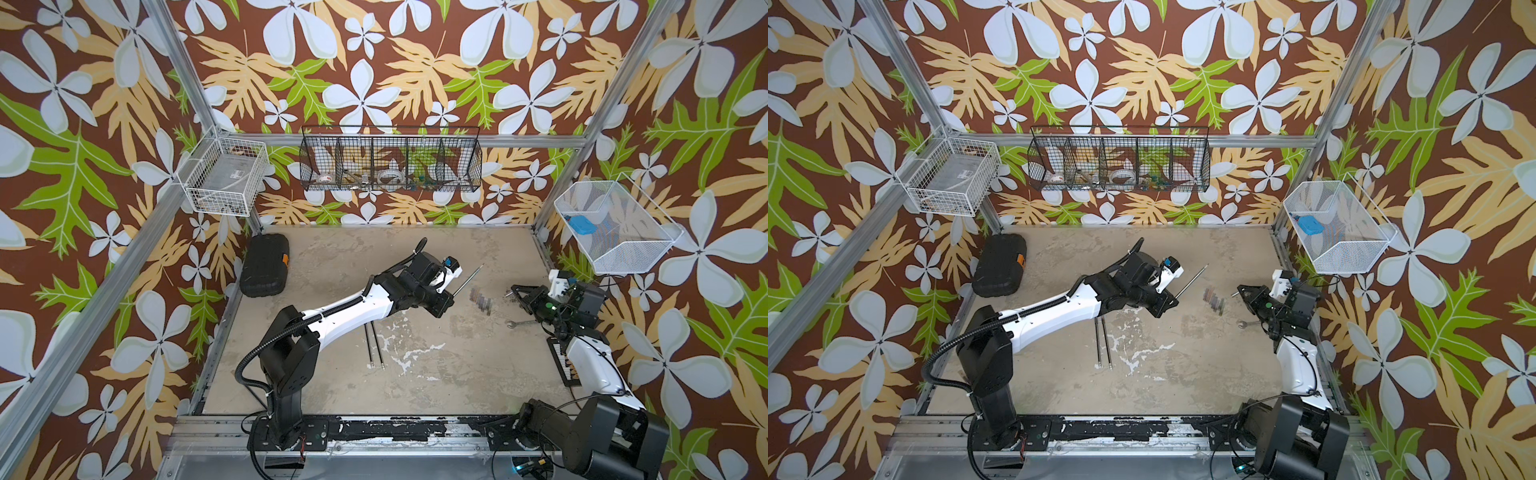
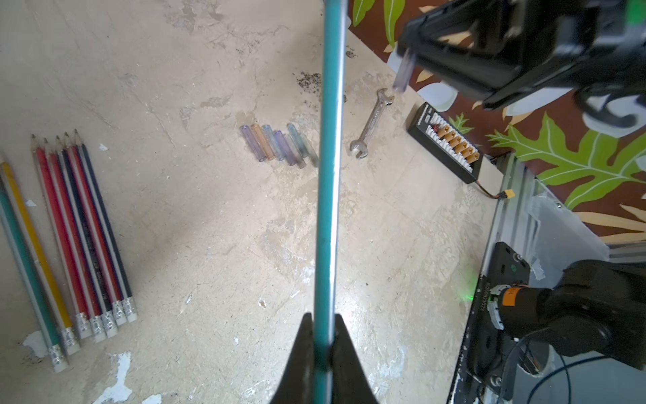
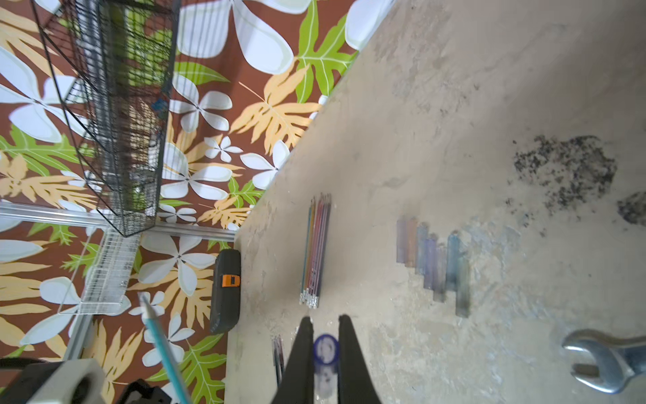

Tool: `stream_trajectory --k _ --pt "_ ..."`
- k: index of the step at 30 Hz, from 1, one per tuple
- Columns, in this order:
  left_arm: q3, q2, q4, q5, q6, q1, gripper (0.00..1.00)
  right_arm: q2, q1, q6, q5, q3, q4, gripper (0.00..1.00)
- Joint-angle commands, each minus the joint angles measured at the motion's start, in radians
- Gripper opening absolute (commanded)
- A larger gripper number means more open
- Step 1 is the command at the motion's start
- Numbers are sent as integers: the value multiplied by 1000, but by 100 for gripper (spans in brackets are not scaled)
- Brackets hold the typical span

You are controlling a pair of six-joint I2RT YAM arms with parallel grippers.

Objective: Remove the protective cover of the pencils
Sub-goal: Place the protective sleeve at the center of the board.

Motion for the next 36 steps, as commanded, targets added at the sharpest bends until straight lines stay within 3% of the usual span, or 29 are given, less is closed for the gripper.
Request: stream_trajectory --k 1,13,19,31,36 --pt "-12 -22 45 38 -24 7 0 -6 30 -71 76 -35 -12 0" --pt "-24 -28 83 114 -67 32 0 46 98 -265 353 -127 40 0" --pt "-22 -10 84 123 -74 37 0 111 102 -269 288 -140 104 0" --pt "-19 -8 83 133 -83 40 0 322 102 -299 364 39 27 0" --pt "-14 -7 83 134 -84 41 0 368 104 -270 288 -21 128 1"
